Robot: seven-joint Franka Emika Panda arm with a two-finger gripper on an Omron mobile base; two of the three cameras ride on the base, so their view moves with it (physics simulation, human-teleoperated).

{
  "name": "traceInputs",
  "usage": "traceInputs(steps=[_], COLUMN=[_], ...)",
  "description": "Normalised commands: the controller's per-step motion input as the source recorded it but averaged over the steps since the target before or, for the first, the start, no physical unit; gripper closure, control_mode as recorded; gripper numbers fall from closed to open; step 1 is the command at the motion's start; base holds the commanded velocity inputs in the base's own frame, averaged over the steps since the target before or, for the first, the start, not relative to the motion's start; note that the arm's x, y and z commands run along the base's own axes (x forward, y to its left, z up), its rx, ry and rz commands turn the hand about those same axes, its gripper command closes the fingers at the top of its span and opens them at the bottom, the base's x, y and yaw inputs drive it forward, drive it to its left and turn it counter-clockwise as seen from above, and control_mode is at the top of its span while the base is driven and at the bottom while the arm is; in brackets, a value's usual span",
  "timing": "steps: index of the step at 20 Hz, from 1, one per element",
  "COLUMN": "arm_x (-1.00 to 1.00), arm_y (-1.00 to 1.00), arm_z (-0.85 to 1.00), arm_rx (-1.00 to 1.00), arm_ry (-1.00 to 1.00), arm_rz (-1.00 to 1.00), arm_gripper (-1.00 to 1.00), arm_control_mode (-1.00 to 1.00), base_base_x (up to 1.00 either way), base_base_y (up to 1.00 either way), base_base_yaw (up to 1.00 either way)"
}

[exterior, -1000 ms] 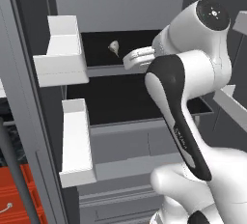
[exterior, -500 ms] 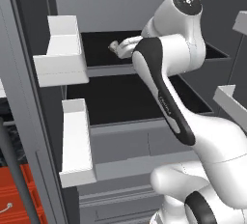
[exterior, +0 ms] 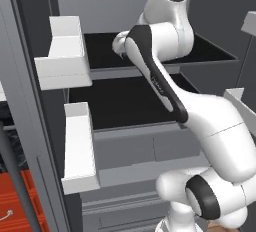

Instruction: Gather the potato and mushroom from the fridge and place them on a tray on the dining counter. Then gather the fish and chicken drumstick from the fridge and place them on the other tray.

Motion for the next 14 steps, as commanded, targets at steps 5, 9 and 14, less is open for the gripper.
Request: traceInputs(steps=[5,9,14], arm_x=[0.37,0.29,0.30], arm_y=[0.17,0.03,0.00], arm_z=[-0.02,-0.13,-0.14], arm_rx=[-0.02,-0.02,0.00], arm_ry=[0.02,0.00,0.00], arm_rz=[-0.07,-0.04,-0.03], arm_gripper=[-1.00,-1.00,-1.00], arm_control_mode=[-1.00,-1.00,-1.00], base_base_x=[0.00,0.00,0.00], base_base_y=[0.00,0.00,0.00], base_base_yaw=[0.00,0.00,0.00])
